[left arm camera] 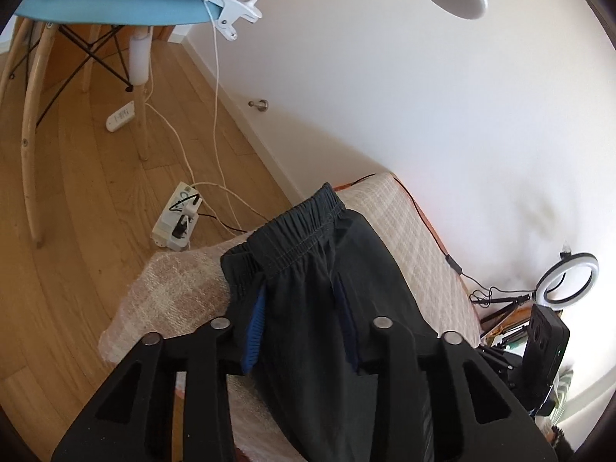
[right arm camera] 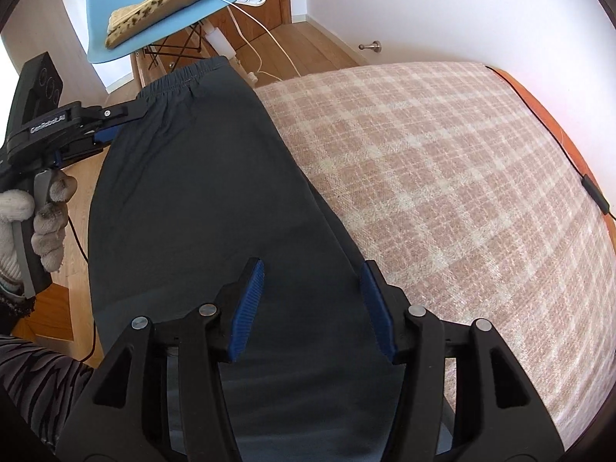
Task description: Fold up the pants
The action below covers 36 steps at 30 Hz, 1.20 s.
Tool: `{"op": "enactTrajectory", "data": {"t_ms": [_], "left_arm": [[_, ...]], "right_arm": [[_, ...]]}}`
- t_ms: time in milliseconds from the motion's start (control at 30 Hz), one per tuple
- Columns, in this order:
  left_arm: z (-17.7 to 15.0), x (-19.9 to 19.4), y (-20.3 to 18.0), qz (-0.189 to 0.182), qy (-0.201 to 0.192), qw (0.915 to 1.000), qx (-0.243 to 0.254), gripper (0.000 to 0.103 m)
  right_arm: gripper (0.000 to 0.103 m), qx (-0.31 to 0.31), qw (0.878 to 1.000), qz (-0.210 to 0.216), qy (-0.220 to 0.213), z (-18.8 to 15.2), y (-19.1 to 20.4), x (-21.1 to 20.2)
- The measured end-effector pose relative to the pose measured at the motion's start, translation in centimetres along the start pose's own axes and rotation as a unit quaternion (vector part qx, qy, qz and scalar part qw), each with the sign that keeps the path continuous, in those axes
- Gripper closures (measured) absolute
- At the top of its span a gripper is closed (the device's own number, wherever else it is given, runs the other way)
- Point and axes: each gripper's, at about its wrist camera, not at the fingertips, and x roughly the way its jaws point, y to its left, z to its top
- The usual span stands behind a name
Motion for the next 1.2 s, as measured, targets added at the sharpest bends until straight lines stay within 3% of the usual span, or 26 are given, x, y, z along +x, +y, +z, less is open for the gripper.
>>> {"op": "enactTrajectory", "data": {"t_ms": [100,233,400,467,633,733,800,833,867,933,1000,1200], "left_arm": [[0.1,0.1,0.6,-0.005,0.0,1.0,-0.003,0.089],[-0.1,0.0,-0.4,-0.01,0.0,0.9998,0.017,0.094],[-0.7,-0.8,-1.3,-0.02,-0.004,0.9998,0.007,0.095],[-0.8,-0.9,-0.8,-0.002,-0.006,1.0,0.006,0.095],[-0.5,-0.3,2.2,0.039,0.021,0.9988,-0.022,0.093],[-0.5,-1.0,1.8,0.055,0.03,0.9979,0.016,0.092],[-0.3,-1.8,0.9,0.073,0.034,0.9953,0.054,0.084],[-0.2,-2.2,0.5,0.078,0.035,0.9941,0.067,0.074],[-0.1,-2.8,0.1,0.08,0.031,0.9934,0.076,0.072],[0.3,-4.0,-1.0,0.08,0.022,0.992,0.095,0.072],[0.9,-5.2,-2.6,0.073,0.012,0.9903,0.118,0.072],[2.0,-7.9,-10.9,0.006,0.017,0.9752,0.221,0.072]], "right_arm": [[0.095,0.007,1.0,0.007,0.003,-0.4,-0.3,0.3],[0.101,-0.009,1.0,-0.008,-0.011,-0.6,0.4,-0.3],[0.103,-0.036,0.999,-0.029,-0.008,-1.2,0.5,-2.2],[0.103,-0.018,0.999,-0.042,-0.009,-1.6,-0.8,-2.9],[0.102,0.026,0.999,-0.021,-0.023,-2.7,-2.4,-4.4],[0.102,0.051,0.998,-0.019,-0.039,-3.7,-2.6,-5.8],[0.102,0.073,0.996,-0.023,-0.052,-4.5,-2.8,-7.0],[0.098,0.088,0.994,-0.024,-0.061,-5.1,-2.9,-7.8],[0.094,0.105,0.992,-0.026,-0.071,-5.7,-3.1,-8.8],[0.063,0.14,0.985,-0.033,-0.094,-7.1,-3.2,-10.8],[0.046,0.168,0.977,-0.041,-0.128,-8.8,-2.8,-13.3],[0.033,0.243,0.946,-0.098,-0.188,-15.5,-1.5,-20.4]]}}
